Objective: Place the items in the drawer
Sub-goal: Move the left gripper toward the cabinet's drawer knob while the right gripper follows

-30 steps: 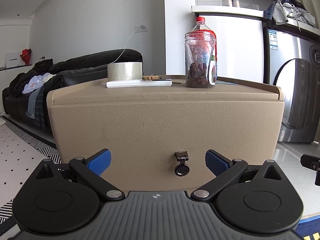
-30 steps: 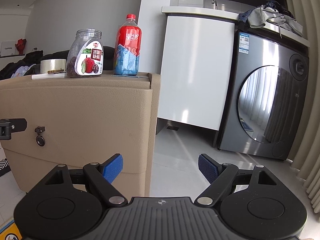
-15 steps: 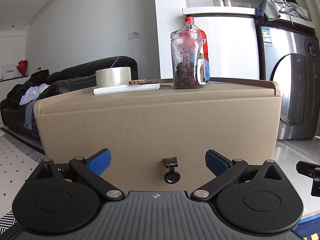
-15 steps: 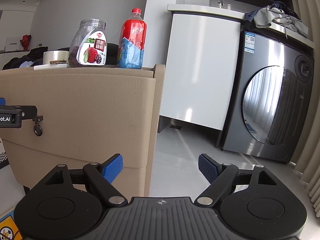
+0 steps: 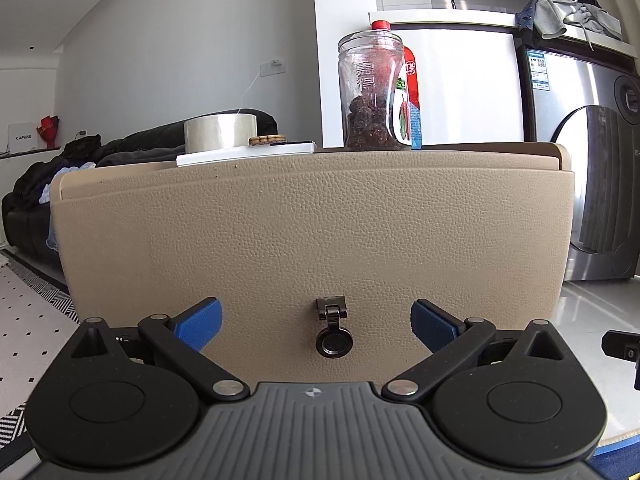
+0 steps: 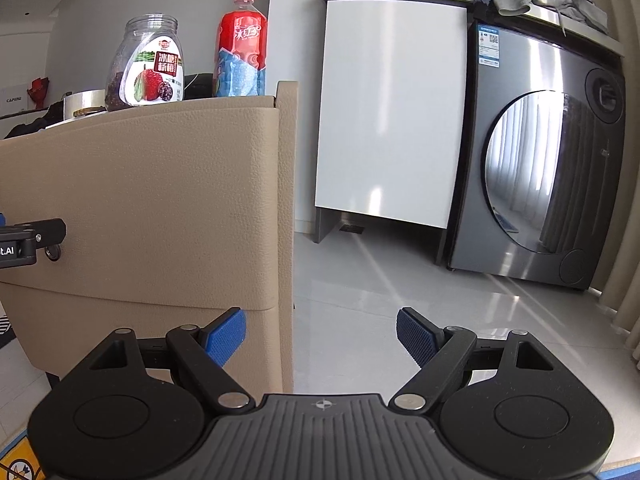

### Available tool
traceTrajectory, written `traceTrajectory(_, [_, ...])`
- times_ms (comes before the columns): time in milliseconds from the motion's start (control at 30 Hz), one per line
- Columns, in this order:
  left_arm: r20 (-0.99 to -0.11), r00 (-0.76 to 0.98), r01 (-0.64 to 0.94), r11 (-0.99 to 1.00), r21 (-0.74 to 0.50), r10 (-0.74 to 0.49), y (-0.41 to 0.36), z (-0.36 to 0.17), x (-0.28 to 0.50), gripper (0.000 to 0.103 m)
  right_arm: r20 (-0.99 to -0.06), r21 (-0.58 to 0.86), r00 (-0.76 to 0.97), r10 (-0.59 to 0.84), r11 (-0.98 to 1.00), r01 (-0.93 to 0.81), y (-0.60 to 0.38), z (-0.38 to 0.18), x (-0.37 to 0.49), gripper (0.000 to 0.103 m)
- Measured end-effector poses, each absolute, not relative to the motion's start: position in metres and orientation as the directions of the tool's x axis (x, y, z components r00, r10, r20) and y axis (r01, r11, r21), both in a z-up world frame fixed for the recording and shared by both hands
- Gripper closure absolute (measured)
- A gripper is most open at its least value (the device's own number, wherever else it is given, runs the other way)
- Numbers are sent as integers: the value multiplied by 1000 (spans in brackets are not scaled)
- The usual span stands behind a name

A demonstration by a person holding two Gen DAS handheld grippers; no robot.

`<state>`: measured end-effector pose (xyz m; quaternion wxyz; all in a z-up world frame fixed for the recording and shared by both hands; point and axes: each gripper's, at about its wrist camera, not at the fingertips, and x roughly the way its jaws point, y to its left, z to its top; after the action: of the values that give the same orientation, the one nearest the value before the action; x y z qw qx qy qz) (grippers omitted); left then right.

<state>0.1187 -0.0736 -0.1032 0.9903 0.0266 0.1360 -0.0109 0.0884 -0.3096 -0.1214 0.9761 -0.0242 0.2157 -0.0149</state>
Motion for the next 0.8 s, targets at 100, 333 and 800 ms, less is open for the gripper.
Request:
traceTrajectory(100, [-257,966,25,998,50,-11,-73,-106,120,0,-428,-34,903,-33,999,20,-312,-122,90,17])
traceTrajectory(333, [-207,978,7,997,71,8,-77,-112,119,0,-423,-61,906,-22,998,-4,-307,-131,88,17])
traceTrajectory(800, [-210,978,6,1000,9,-4,-69,-122,135,5,-403,-41,915,8,999,-27,-315,-141,83,17])
